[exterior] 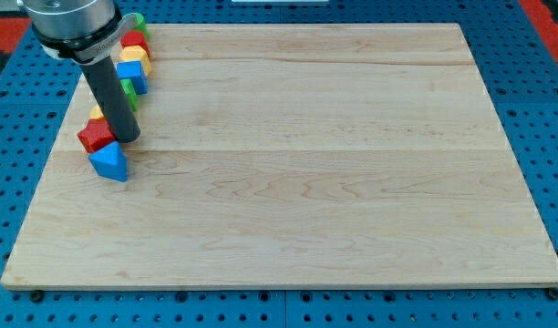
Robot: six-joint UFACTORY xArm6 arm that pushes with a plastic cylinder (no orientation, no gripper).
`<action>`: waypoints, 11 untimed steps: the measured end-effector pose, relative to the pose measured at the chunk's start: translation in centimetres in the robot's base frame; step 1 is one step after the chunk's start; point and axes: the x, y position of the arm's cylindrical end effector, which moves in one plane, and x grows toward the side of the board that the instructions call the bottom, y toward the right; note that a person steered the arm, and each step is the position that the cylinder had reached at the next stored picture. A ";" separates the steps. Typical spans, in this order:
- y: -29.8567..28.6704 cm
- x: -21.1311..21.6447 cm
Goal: Point at the red star
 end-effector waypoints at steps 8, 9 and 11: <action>18.7 4.9; 18.7 5.0; 18.7 5.5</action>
